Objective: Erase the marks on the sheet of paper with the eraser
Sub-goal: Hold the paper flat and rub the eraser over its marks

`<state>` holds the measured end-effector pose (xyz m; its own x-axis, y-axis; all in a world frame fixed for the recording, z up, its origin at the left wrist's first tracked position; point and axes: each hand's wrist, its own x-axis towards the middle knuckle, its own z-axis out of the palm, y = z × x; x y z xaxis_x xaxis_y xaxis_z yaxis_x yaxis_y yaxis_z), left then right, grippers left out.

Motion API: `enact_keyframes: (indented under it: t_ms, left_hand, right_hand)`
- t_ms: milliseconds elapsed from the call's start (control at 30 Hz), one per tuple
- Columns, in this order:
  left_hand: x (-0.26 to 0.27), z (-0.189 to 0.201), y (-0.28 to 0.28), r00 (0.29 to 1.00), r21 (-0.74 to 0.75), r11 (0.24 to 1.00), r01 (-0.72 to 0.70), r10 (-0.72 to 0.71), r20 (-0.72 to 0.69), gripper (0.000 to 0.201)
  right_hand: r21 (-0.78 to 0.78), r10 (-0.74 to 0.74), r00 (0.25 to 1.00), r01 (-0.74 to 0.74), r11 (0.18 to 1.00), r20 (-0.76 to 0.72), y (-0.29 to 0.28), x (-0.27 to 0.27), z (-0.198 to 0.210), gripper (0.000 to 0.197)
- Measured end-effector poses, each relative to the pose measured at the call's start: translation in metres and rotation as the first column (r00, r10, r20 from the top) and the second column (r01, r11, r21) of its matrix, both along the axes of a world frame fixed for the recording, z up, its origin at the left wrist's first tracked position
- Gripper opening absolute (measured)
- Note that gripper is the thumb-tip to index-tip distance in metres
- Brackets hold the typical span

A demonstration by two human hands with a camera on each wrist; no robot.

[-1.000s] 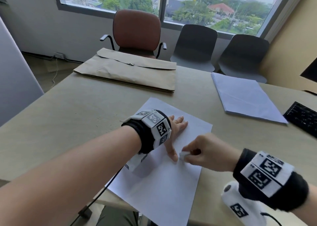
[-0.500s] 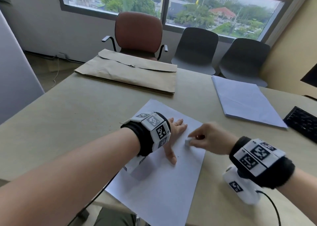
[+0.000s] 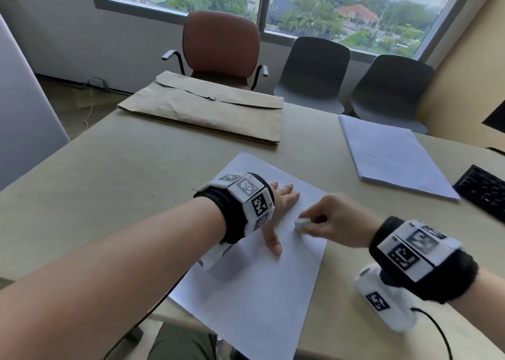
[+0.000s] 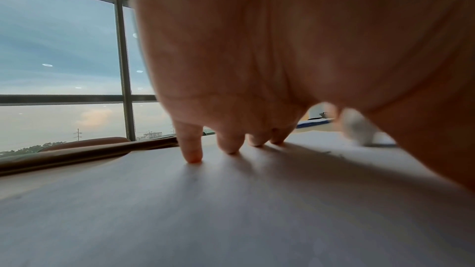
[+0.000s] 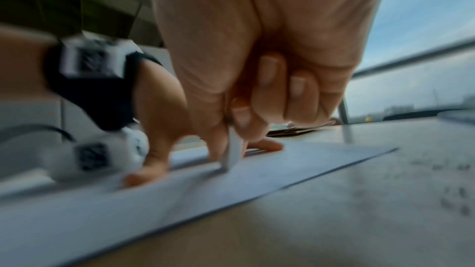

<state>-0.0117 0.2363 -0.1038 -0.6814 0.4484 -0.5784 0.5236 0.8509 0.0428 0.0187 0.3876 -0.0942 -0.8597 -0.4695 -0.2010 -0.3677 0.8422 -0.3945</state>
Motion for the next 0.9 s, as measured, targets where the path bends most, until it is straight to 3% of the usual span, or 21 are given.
enact_keyframes:
  t_ms: [100,300,467,600,800,900]
  left_hand:
    - [-0.001,0.001,-0.001,1.0,0.01,1.0,-0.005,0.005,0.016,0.124]
    - [0.0,-0.001,0.0,1.0,0.006,1.0,0.003,-0.003,0.003,0.125]
    - [0.0,0.003,-0.001,1.0,0.018,1.0,-0.009,0.009,0.018,0.123]
    - [0.001,0.004,-0.001,1.0,0.007,1.0,-0.009,0.009,0.012,0.123]
    - [0.002,0.005,-0.002,0.999,0.024,0.999,-0.025,0.024,0.023,0.123]
    - [0.002,0.006,-0.001,1.0,0.014,1.0,-0.02,0.02,0.023,0.122]
  right_hand:
    - [-0.028,0.07,0.989,-0.067,0.997,0.133,0.002,0.013,0.004,0.029]
    - [-0.019,-0.05,0.997,0.049,0.999,-0.056,0.0,-0.007,0.0,0.022]
    - [-0.018,0.073,0.989,-0.071,0.997,0.128,0.002,0.012,0.002,0.028]
    - [-0.052,-0.092,0.996,0.092,0.994,0.007,0.005,-0.012,0.005,0.021]
    - [0.003,0.04,0.985,-0.041,0.999,0.17,0.007,0.009,0.005,0.025]
    - [-0.002,-0.03,0.996,0.03,1.0,0.082,0.004,-0.009,0.011,0.022]
